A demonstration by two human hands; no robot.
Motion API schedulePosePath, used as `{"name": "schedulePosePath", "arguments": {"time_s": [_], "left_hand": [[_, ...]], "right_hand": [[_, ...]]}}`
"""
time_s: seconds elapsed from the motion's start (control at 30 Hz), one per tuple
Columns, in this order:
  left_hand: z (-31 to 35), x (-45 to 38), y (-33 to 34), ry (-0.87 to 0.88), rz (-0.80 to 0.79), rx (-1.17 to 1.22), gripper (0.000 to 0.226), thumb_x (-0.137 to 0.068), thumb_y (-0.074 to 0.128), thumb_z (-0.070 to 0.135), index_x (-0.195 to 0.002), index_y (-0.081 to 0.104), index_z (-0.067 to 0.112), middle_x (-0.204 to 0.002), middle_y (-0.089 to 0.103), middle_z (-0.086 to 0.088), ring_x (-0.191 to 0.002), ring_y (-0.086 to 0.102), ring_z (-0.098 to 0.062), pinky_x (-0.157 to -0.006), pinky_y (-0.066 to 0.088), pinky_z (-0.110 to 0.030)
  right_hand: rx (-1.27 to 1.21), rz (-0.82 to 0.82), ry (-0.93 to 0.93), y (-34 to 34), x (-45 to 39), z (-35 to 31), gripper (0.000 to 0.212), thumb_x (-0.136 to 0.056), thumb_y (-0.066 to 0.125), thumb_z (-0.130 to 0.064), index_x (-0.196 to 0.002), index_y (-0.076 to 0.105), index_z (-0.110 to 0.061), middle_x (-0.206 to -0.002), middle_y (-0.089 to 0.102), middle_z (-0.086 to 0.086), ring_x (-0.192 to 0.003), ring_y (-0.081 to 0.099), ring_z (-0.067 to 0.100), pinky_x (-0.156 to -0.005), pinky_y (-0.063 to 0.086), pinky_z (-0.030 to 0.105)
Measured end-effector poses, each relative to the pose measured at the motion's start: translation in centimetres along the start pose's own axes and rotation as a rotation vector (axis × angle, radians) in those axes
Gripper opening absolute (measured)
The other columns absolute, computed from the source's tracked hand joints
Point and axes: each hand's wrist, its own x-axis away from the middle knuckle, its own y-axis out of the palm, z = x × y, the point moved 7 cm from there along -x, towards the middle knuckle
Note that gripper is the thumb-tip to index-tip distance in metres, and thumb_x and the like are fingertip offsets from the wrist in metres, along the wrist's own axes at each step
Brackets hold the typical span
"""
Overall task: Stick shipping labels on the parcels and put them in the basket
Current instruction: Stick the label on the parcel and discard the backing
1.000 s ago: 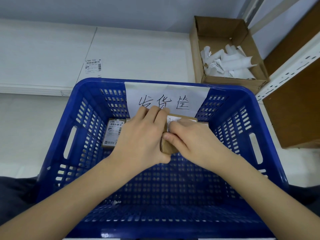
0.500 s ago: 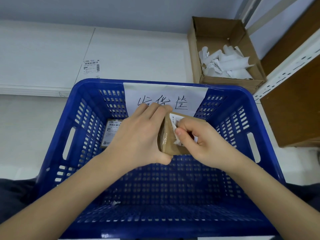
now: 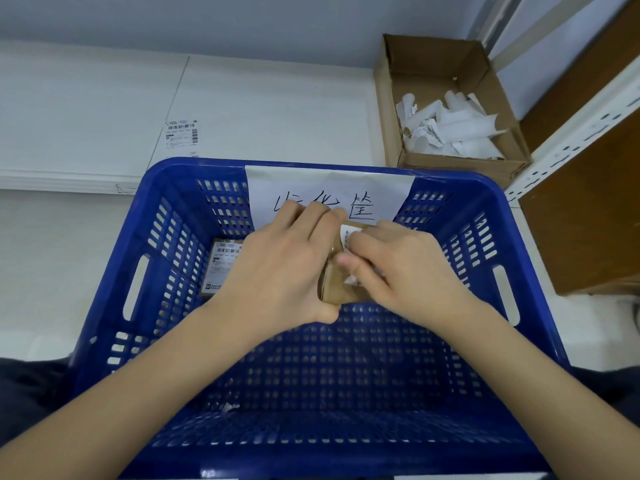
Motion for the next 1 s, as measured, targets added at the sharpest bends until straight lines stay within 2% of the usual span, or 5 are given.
{"name": "schedulePosePath", "arguments": {"time_s": [0.33, 0.53, 0.63, 0.83, 1.0], "left_hand": [[-0.1, 0.0, -0.8, -0.096, 0.079, 0.008, 0.086, -0.039, 0.078, 0.041, -0.115, 0.06, 0.005, -0.102, 0.064, -0.002, -0.086, 0.061, -0.024, -0.053, 0.046, -0.026], [-0.4, 0.0, -1.0, -0.111, 0.113, -0.02, 0.083, -0.042, 0.08, 0.041, -0.113, 0.06, 0.003, -0.1, 0.065, -0.005, -0.084, 0.061, -0.025, -0.06, 0.039, -0.021], [-0.2, 0.0, -0.7, -0.065, 0.096, -0.079, 0.08, -0.044, 0.08, 0.037, -0.113, 0.06, 0.001, -0.103, 0.064, -0.008, -0.087, 0.06, -0.029, -0.061, 0.047, -0.028], [0.6, -0.2, -0.7, 0.015, 0.126, -0.249, 0.073, -0.051, 0.079, 0.03, -0.114, 0.059, -0.001, -0.106, 0.064, -0.013, -0.096, 0.058, -0.033, -0.071, 0.048, -0.035], [0.5, 0.0, -0.7, 0.022, 0.139, -0.251, 0.071, -0.055, 0.076, 0.031, -0.115, 0.055, -0.001, -0.106, 0.064, -0.014, -0.096, 0.057, -0.033, -0.071, 0.045, -0.034]], "right_hand": [[-0.356, 0.197, 0.456, 0.9, 1.7, 0.0, 0.04, -0.095, 0.032, -0.036, -0.061, 0.037, -0.016, -0.053, 0.036, -0.011, -0.049, 0.035, 0.008, -0.048, 0.031, 0.029], [-0.571, 0.175, 0.656, 1.4, 2.0, 0.3, 0.046, -0.093, 0.033, -0.045, -0.061, 0.042, -0.013, -0.056, 0.045, -0.004, -0.054, 0.043, 0.013, -0.054, 0.041, 0.044], [-0.343, -0.014, 0.599, 0.3, 1.4, 1.1, 0.049, -0.087, 0.02, -0.06, -0.058, 0.038, -0.025, -0.054, 0.047, -0.007, -0.055, 0.048, 0.011, -0.056, 0.038, 0.034], [-0.006, 0.105, 0.455, -2.2, -0.2, 1.7, 0.047, -0.086, 0.036, -0.062, -0.08, 0.048, -0.017, -0.071, 0.05, -0.009, -0.061, 0.049, 0.01, -0.052, 0.041, 0.029], [-0.4, -0.067, 0.369, -0.5, -0.5, 1.2, 0.035, -0.099, 0.038, -0.031, -0.071, 0.049, -0.011, -0.06, 0.044, -0.008, -0.056, 0.043, 0.009, -0.054, 0.037, 0.026]]}}
